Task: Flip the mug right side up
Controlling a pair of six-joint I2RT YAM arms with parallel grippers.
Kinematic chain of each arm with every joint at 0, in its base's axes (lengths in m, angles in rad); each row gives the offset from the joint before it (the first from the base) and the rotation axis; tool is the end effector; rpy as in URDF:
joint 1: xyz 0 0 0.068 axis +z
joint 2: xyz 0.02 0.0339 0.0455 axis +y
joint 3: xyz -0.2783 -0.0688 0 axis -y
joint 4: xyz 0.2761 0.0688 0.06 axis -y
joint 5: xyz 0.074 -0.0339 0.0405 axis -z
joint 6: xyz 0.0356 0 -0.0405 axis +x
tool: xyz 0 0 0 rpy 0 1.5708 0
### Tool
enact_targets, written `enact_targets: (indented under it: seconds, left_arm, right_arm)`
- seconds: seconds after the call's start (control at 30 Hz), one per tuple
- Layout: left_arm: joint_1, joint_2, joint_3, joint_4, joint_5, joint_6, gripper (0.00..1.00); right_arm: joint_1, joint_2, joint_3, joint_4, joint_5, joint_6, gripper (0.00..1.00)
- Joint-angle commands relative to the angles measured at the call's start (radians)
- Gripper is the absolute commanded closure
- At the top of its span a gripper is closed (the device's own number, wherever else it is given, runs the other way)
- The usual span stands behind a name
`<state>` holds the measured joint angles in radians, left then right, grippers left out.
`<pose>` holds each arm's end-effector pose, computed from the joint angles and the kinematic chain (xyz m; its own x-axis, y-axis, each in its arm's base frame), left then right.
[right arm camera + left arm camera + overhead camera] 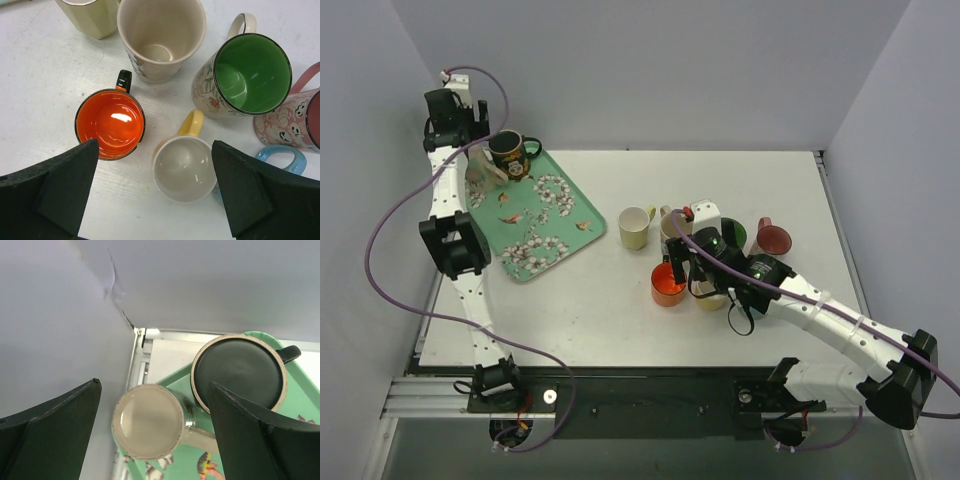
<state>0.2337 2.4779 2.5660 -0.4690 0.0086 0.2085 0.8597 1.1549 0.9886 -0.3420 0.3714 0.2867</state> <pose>0.5942 0.1411 0.3283 -0.4001 0.1175 -0.9089 -0.1441 0.9713 0.1890 0.1948 0.2063 0.3294 -0.4458 -0.1138 -0.8879 -0.3889 0.9180 0.0776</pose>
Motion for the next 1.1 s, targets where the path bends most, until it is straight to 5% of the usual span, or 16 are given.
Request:
enact_targets:
  seconds: [0.0,0.6,0.8,0.87,0.97,1.07]
  left_arm:
    - [0.018,-0.014,-0.046,0.07,-0.056,-0.202,0.03]
    - [0.026,0.029,-0.128,0.09,-0.093,-0.254,0.03]
    - [0.032,0.013,-0.165,0.07,-0.035,-0.268,0.28]
    - [0.032,-0.01,-0.209,0.082,-0.022,-0.261,0.45]
    - [0.032,-0.052,-0.251,0.098,-0.027,-0.235,1.0]
    - [0.035,-0.112,-0.318,0.099,-0.035,-0.224,1.0]
  right_arm:
    - [0.01,-0.027,0.012,-0.005,0.052,0.011,0.11]
    - [0.013,-0.093,-0.031,-0.008,0.07,0.019,0.11]
    - [0.013,-0.107,-0.044,-0.006,0.075,0.022,0.11]
    - [0.013,-0.109,-0.047,-0.006,0.075,0.022,0.11]
    - [0.013,-0.11,-0.044,-0.006,0.067,0.025,0.11]
    - [0.013,-0.116,-0.036,-0.006,0.067,0.025,0.11]
